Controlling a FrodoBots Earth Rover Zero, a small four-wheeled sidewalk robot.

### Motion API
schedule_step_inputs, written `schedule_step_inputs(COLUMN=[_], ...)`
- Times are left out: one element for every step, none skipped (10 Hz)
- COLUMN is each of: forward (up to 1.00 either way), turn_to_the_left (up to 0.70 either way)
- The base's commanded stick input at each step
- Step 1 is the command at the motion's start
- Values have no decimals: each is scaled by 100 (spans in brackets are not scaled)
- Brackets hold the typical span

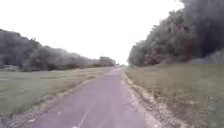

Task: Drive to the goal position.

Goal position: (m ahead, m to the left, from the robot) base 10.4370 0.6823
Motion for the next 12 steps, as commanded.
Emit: schedule_step_inputs(forward=[100, 100, 100, 100, 100, 100, 100, 100, 100, 100, 100, 100], turn_to_the_left=[0, 0, 0, 0, 0, 0, 0, -8, -24, -27, -23, -6])
